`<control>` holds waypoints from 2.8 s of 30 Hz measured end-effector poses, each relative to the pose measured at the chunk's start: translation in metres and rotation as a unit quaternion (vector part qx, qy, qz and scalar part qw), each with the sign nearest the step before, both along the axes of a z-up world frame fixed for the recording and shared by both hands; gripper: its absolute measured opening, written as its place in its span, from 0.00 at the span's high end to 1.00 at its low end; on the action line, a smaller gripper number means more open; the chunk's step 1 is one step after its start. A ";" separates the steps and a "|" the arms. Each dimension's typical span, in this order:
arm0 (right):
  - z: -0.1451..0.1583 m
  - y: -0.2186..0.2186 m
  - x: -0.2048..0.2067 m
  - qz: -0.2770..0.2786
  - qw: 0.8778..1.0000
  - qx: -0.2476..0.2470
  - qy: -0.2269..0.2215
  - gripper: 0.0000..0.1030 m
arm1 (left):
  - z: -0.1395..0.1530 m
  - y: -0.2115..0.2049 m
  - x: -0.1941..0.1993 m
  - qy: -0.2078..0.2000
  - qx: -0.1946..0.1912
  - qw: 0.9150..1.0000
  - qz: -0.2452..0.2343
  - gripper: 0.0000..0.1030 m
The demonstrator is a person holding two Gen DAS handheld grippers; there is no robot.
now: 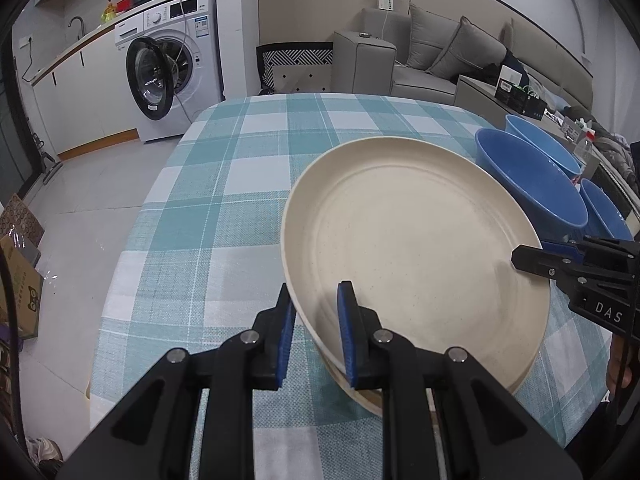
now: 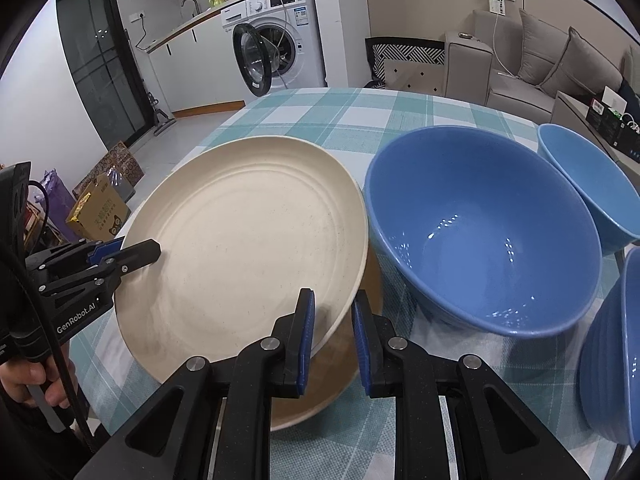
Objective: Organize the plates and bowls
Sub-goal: 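Lower the held cream plate onto the other cream plate with both tools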
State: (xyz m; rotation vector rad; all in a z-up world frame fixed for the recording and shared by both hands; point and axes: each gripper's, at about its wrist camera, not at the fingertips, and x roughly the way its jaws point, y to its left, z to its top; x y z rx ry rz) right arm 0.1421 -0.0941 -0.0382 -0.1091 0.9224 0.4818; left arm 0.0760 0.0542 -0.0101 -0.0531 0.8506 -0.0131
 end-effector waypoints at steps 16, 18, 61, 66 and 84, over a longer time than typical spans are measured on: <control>-0.002 -0.004 -0.015 -0.007 0.999 -0.030 -0.013 0.81 | -0.004 -0.016 -0.003 0.014 0.028 0.999 -0.015 0.80; -0.003 -0.005 -0.015 -0.009 0.999 -0.031 -0.012 0.81 | -0.005 -0.017 -0.003 0.015 0.031 0.999 -0.018 0.80; -0.018 0.004 -0.025 -0.014 0.997 -0.069 -0.033 0.75 | -0.018 -0.038 -0.006 0.047 0.108 0.992 -0.047 0.68; -0.017 0.004 -0.026 -0.014 0.997 -0.071 -0.037 0.74 | -0.021 -0.041 -0.005 0.047 0.115 0.991 -0.052 0.63; -0.024 0.009 -0.028 -0.005 0.993 -0.104 -0.061 0.71 | -0.021 -0.040 -0.005 0.047 0.108 0.992 -0.054 0.59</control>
